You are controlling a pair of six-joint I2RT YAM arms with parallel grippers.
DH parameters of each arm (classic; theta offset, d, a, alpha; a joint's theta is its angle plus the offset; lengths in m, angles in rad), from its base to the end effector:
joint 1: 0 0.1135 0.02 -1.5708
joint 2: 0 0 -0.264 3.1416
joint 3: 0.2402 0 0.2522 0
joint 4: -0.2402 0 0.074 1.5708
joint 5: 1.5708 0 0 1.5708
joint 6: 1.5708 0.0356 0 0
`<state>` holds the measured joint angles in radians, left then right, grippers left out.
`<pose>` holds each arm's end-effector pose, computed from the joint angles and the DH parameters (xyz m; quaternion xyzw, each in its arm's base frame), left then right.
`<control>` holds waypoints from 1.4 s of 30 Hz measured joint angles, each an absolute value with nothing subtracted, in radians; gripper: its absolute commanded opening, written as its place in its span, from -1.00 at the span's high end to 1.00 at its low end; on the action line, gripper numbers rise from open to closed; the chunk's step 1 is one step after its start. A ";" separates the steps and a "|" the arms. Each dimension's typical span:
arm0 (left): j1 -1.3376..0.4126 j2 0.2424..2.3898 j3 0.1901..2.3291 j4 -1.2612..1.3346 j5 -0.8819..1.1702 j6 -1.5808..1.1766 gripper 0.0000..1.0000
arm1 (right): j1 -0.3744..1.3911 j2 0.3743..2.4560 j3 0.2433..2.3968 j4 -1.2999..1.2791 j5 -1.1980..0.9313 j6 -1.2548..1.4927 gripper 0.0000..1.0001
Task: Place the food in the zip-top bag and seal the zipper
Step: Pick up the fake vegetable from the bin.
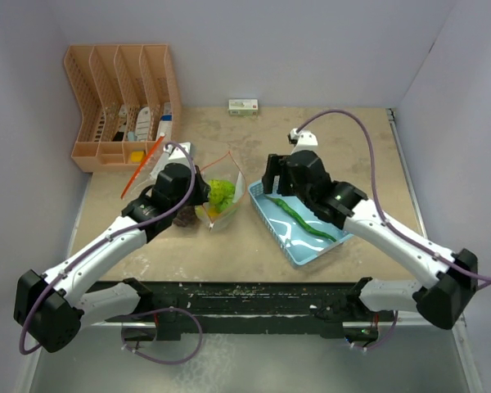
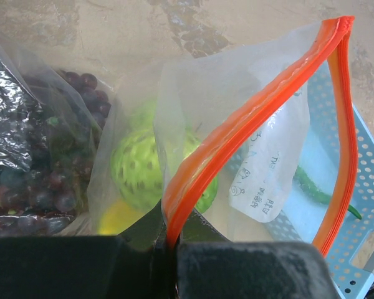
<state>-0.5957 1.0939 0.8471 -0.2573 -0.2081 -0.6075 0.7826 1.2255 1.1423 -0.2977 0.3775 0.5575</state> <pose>0.2080 -0.1321 0.2938 -0.0579 0.8561 -0.2125 0.4675 0.2072 0.1875 0.3615 0.0131 0.8201 0.2201 0.5280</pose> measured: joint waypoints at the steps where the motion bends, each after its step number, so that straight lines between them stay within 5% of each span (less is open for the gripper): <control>1: -0.596 1.093 0.847 -0.258 -0.208 -0.607 1.00 | 0.766 1.235 1.131 -0.308 0.377 0.557 -0.62; 8: -0.596 1.085 0.847 -0.274 -0.209 -0.607 1.00 | 0.595 1.377 0.939 -0.326 0.263 0.533 -0.61; 24: -0.596 1.067 0.847 -0.280 -0.213 -0.604 1.00 | 0.579 1.699 1.017 -0.224 0.215 0.405 -0.54; 27: -0.596 1.067 0.847 -0.280 -0.213 -0.604 1.00 | 0.579 1.732 1.021 -0.199 0.223 0.394 -0.22; 28: -0.596 1.067 0.847 -0.280 -0.213 -0.600 1.00 | 0.579 1.755 1.024 -0.175 0.227 0.390 0.16; 34: -0.596 1.067 0.847 -0.281 -0.215 -0.594 1.00 | 0.579 1.750 1.026 -0.180 0.228 0.396 1.00; 42: -0.596 1.067 0.847 -0.290 -0.217 -0.590 1.00 | 0.579 1.551 1.027 -0.270 0.280 0.422 1.00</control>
